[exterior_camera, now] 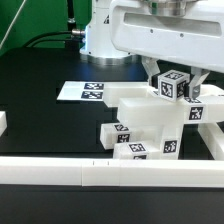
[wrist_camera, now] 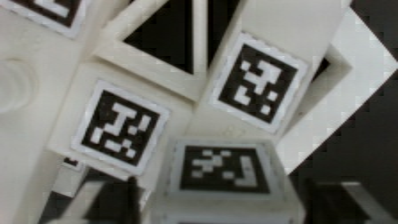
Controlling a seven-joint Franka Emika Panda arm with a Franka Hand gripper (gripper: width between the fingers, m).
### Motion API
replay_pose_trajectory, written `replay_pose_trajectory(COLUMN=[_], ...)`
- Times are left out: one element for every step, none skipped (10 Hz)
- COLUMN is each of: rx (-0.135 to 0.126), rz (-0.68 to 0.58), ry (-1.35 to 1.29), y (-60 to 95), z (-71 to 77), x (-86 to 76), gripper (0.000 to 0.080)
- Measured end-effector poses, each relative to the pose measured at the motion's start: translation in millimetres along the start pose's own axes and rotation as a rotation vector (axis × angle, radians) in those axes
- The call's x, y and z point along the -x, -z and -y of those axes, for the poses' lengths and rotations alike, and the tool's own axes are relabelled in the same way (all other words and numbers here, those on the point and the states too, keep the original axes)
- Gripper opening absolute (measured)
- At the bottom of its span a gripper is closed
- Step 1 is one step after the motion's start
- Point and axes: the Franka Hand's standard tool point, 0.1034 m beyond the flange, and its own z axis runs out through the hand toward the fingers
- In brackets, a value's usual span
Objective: Assemble chair
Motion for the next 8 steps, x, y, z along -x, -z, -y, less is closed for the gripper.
replay_pose_trajectory(rx=[0.000,0.002,0.002,0.004,0.007,0.011,0.011,0.012], rz=[0.000,-0.001,0.000,-0.002,-0.007,-0.012,-0.012,-0.012], ry=[0.020,0.161,0.230,0.335,0.444,0.523,0.625,0.678], y=[-0.2,-0.7,-0.9,-0.4,0.7,1.6,1.9,1.7], z=[-0.4,-1.4,-1.7,-1.4,-0.5,1.0,1.4,0.8], x=[-0.4,-1.3,-1.7,-2.1,-2.6,-2.6,-2.7,-3.2], gripper=[0.0594,0.0635,0.0635,0.0645,0.0649,0.0649,0.0649,0.0649])
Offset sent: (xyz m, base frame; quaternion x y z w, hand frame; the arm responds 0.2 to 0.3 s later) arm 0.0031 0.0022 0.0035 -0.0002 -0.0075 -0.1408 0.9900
